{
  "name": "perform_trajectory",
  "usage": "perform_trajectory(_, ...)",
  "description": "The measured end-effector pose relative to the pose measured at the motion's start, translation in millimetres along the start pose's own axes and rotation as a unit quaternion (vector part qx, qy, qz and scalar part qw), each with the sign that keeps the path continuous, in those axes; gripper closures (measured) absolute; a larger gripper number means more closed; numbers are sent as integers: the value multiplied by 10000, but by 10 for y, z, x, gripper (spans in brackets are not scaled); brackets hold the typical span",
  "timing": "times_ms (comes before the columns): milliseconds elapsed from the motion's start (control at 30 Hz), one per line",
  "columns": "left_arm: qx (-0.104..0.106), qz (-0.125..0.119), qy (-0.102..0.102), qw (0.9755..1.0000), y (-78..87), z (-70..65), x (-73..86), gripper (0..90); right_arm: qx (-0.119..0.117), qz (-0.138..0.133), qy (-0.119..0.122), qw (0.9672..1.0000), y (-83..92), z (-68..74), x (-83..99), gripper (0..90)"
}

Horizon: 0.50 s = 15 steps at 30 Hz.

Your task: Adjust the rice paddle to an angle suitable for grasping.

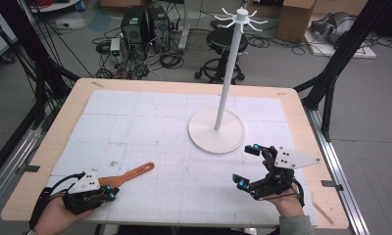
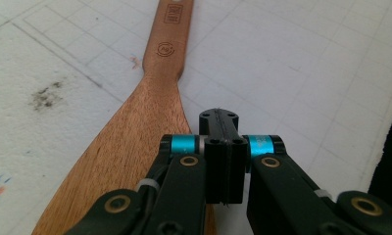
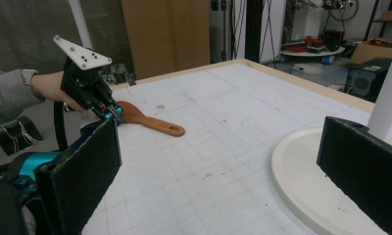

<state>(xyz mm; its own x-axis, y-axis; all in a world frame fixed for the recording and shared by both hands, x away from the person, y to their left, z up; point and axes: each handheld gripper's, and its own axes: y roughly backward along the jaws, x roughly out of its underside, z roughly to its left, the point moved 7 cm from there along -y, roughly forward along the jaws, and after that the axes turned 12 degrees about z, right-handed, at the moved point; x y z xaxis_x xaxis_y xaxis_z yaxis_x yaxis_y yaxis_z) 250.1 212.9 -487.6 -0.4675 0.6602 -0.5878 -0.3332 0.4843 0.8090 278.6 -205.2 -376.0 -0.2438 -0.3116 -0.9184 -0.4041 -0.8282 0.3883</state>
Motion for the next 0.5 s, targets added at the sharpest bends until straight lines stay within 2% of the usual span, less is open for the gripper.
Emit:
perform_trajectory(133, 34, 2, -42, 10000, -8, -16, -21, 895, -19, 4, -37, 10000, 11, 4, 1, 18)
perform_trajectory(233, 75, -185, -77, 9998, 23, -23, -81, 889, -11, -24, -40, 10000, 19, 1, -2, 18)
perform_trajectory(333, 144, -308, -36, 9994, 58, -6, -144, 841, 2, -16, -26, 10000, 20, -2, 1, 18)
perform_trajectory(400, 108, -356, -55, 9993, 65, 15, -178, 821, 11, -21, -21, 10000, 26, 1, -3, 18)
perform_trajectory(433, 1, -392, -124, 9992, 62, 39, -204, 820, 12, -17, -13, 10000, 31, 2, -5, 18)
perform_trajectory(500, -39, -430, -194, 9989, 56, 61, -242, 820, 26, -32, -25, 10000, 45, 0, -8, 18)
